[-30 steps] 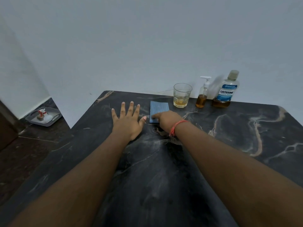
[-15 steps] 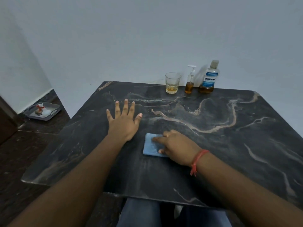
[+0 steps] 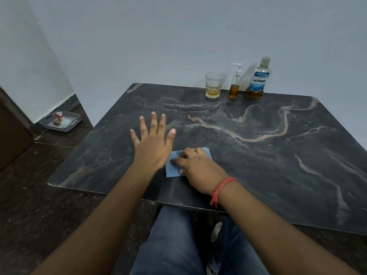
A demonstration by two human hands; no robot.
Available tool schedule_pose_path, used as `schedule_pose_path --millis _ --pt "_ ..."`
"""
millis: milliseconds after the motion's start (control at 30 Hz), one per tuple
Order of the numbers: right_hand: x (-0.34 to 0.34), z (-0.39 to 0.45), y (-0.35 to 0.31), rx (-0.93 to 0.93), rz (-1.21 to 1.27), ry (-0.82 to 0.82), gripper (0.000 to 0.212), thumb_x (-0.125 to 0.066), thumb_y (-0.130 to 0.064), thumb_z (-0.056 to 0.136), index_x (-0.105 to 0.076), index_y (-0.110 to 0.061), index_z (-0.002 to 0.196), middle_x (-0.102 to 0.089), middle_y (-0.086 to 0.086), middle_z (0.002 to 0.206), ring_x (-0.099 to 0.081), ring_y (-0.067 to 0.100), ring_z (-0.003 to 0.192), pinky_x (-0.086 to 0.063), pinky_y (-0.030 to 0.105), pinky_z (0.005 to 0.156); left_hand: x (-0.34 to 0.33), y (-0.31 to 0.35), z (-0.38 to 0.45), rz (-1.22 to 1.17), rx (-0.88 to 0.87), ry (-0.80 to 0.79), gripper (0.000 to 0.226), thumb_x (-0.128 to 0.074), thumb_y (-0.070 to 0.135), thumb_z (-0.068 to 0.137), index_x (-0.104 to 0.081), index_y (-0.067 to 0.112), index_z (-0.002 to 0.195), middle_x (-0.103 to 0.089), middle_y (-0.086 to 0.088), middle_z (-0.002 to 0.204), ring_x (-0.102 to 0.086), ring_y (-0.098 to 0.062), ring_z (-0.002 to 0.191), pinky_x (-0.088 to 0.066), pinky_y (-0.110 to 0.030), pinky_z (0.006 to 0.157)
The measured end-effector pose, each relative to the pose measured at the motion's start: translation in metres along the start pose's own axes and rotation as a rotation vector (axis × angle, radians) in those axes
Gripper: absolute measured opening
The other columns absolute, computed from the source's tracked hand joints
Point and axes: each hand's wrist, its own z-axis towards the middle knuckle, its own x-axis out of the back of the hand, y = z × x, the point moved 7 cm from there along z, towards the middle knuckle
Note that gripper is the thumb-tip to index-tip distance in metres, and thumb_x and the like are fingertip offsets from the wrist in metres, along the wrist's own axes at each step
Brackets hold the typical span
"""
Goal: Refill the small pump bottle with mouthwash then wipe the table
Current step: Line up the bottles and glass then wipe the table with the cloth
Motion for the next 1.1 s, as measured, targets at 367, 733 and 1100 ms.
schedule_pose_path --millis 367,733,1100 --pt "-0.004 -0.005 -0.030 -0.235 -0.065 0.121 0.040 -0.047 -0.053 0.095 -0.052 -0.031 0.127 -0.045 0.010 0.125 -0.041 0.032 0.118 -0.036 0.053 0.106 0.001 -0.029 -0.046 -0.028 0.075 0.003 0.075 0.003 0.065 0.093 0.006 0.031 0.160 0.018 0.005 0.167 0.026 -0.027 0.151 0.011 -0.062 0.119" --pt "-0.010 0.000 -0.038 -0.253 -0.073 0.175 0.039 -0.051 -0.038 0.094 -0.051 -0.037 0.133 -0.046 0.010 0.120 -0.044 0.034 0.110 -0.038 0.056 0.102 0.005 -0.050 -0.057 -0.101 0.136 0.010 0.074 0.003 0.066 0.093 0.007 0.033 0.160 0.018 0.007 0.167 0.027 -0.024 0.151 0.013 -0.058 0.120" --pt "0.003 -0.020 0.005 -0.207 -0.114 0.193 0.040 -0.051 -0.049 0.093 -0.053 -0.034 0.130 -0.053 0.000 0.112 -0.049 0.027 0.105 -0.046 0.043 0.084 0.002 -0.035 -0.055 -0.118 0.086 0.001 0.078 0.005 0.067 0.090 0.005 0.033 0.160 0.016 0.006 0.168 0.026 -0.026 0.151 0.011 -0.060 0.120"
